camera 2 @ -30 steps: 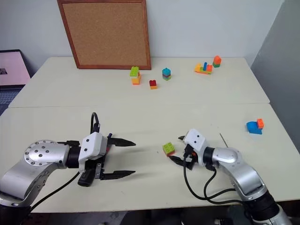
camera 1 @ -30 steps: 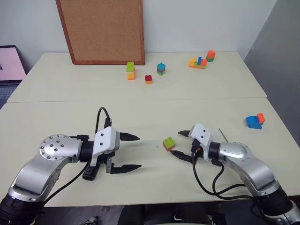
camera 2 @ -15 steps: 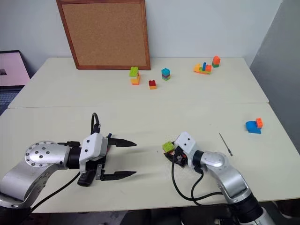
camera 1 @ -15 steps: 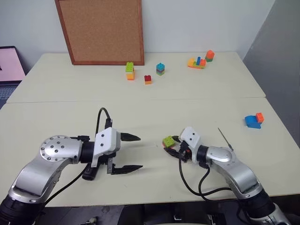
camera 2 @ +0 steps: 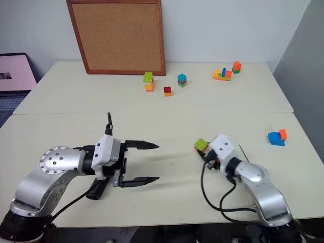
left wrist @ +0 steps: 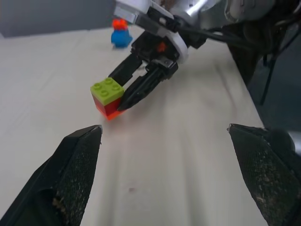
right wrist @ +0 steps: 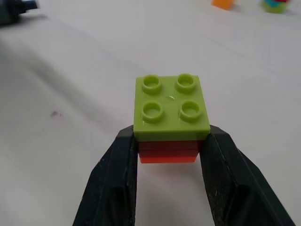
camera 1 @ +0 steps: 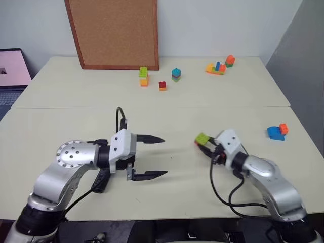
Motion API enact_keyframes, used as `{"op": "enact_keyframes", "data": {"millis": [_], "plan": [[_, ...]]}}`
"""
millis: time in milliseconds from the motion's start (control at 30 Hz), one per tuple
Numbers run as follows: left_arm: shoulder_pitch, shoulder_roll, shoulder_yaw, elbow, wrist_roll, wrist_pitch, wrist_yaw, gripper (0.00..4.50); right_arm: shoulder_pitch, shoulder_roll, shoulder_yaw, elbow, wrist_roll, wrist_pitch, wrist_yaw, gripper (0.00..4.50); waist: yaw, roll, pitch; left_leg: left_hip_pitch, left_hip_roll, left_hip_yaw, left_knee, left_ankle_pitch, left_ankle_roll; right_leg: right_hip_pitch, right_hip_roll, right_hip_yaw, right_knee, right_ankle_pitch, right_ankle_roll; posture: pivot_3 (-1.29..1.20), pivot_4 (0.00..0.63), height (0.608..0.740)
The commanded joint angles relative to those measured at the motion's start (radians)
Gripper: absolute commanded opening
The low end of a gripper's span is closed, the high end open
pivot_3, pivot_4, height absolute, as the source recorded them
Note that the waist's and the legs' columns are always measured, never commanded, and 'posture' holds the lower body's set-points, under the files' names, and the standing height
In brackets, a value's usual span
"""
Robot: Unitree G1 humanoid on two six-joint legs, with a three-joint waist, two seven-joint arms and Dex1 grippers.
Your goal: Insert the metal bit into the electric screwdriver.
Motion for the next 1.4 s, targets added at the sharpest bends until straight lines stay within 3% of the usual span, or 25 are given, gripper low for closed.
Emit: {"op": "enact_keyframes", "data": {"millis": [33, 267, 600, 667, 1033, 1133, 1267, 1400], "plan": [[-0.089, -0.07, -0.088, 0.04, 0.005, -0.007, -0.017, 4.5, 0.131, 0.054, -0.244, -0.132, 0.021, 0.032, -0.122, 1.47, 0.003, 0.0, 0.0, 0.0, 0.0, 0.001, 0.0, 0.0, 0.0, 0.0, 0.0, 0.001, 0.0, 0.0, 0.0, 0.0, 0.15, 0.74], [-0.177, -0.165, -0.171, 0.124, 0.022, -0.026, -0.05, 4.5, 0.226, 0.144, -0.398, -0.062, -0.074, -0.029, -0.315, 1.47, -0.015, 0.001, -0.001, 0.002, 0.0, 0.003, 0.0, 0.0, 0.0, 0.003, 0.0, 0.003, 0.001, 0.0, 0.001, 0.0, 0.15, 0.74], [-0.216, -0.172, -0.199, 0.164, 0.054, 0.002, -0.06, 4.5, 0.126, 0.186, -0.511, 0.149, -0.034, -0.001, -0.4, 1.47, -0.027, 0.002, -0.001, 0.003, 0.001, 0.005, 0.0, 0.0, 0.0, 0.002, 0.006, 0.003, 0.005, 0.0, 0.0, 0.0, 0.15, 0.74], [-0.209, -0.167, -0.193, 0.156, 0.051, 0.013, -0.056, 4.5, 0.118, 0.193, -0.527, 0.154, -0.017, 0.007, -0.408, 2.18, -0.026, 0.002, -0.001, 0.003, 0.001, 0.004, 0.0, 0.0, 0.0, 0.002, 0.006, 0.003, 0.005, 0.0, -0.001, 0.0, 0.15, 0.74], [-0.165, -0.118, -0.145, 0.14, 0.087, 0.062, 0.031, 4.5, 0.218, 0.183, -0.52, -0.05, 0.004, -0.045, -0.368, 4.49, -0.025, 0.002, -0.001, 0.002, 0.001, 0.003, -0.001, 0.0, 0.0, 0.002, 0.005, 0.003, 0.003, -0.001, -0.001, 0.0, 0.15, 0.74], [-0.14, -0.112, -0.087, 0.103, 0.051, 0.145, 0.116, 4.5, 0.28, 0.117, -0.442, -0.117, -0.041, -0.168, -0.279, 4.49, -0.028, 0.002, -0.001, 0.003, 0.002, 0.002, -0.001, 0.0, 0.0, 0.002, 0.005, 0.003, 0.003, -0.001, -0.001, 0.0, 0.15, 0.74], [-0.102, -0.068, -0.023, 0.025, 0.107, 0.287, 0.277, 4.5, 0.292, 0.026, -0.34, -0.191, 0.007, -0.232, -0.127, 4.49, -0.03, 0.002, -0.001, 0.003, 0.003, 0.001, -0.001, 0.0, 0.0, 0.002, 0.005, 0.004, 0.003, -0.001, 0.0, 0.0, 0.15, 0.74], [-0.088, -0.081, 0.09, -0.057, -0.016, 0.469, 0.375, 4.5, 0.221, -0.074, -0.244, -0.207, 0.079, -0.229, 0.026, 4.49, -0.027, 0.001, 0.0, 0.004, 0.002, -0.002, -0.001, 0.0, 0.0, 0.002, 0.005, 0.001, 0.003, -0.001, 0.0, 0.0, 0.15, 0.74]]}}
